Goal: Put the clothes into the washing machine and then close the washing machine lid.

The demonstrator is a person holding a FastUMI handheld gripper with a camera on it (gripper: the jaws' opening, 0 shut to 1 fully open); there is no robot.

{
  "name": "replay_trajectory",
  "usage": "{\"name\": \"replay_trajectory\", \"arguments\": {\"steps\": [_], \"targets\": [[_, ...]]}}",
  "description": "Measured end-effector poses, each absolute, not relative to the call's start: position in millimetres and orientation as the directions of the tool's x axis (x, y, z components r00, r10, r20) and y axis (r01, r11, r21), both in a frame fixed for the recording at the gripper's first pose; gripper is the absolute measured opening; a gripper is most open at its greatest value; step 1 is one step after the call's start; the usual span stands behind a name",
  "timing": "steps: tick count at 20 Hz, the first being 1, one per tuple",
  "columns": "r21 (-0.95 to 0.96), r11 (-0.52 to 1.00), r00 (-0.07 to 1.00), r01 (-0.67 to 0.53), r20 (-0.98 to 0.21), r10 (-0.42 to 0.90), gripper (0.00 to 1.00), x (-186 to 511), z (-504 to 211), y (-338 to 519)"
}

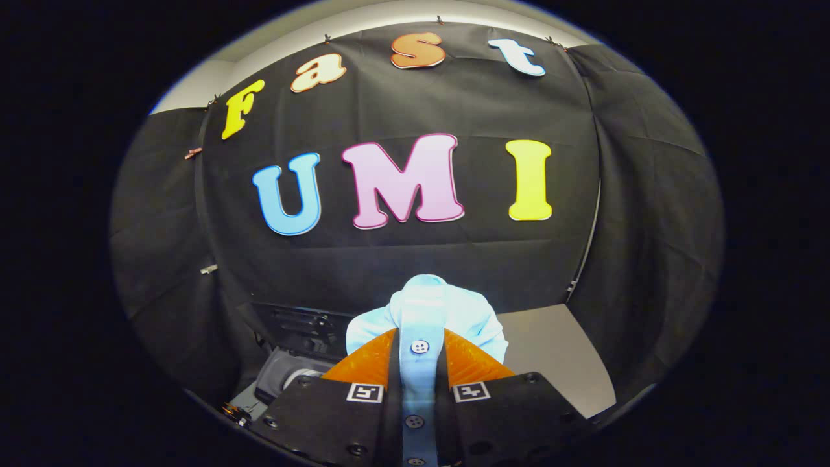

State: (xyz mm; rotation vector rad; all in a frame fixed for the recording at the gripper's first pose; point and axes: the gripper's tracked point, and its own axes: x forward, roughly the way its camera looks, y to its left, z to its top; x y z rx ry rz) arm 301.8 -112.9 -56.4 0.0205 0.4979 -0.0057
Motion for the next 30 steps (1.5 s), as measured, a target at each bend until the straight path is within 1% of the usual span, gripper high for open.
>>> {"name": "replay_trajectory", "arguments": {"steps": [6, 13, 18, 23, 30], "targets": [[0.059, 0.994, 0.872, -0.096, -0.476, 0.113, 0.24, 300, -45, -12], [0.106, 0.973, 0.839, -0.204, -0.493, 0.23, 0.24, 296, -67, 92], [0.127, 0.963, 0.818, -0.235, -0.509, 0.267, 0.24, 297, -96, 141], [0.142, 0.96, 0.805, -0.242, -0.523, 0.28, 0.24, 302, -132, 179], [0.123, 0.964, 0.769, -0.234, -0.583, 0.261, 0.24, 316, -224, 207]]}}
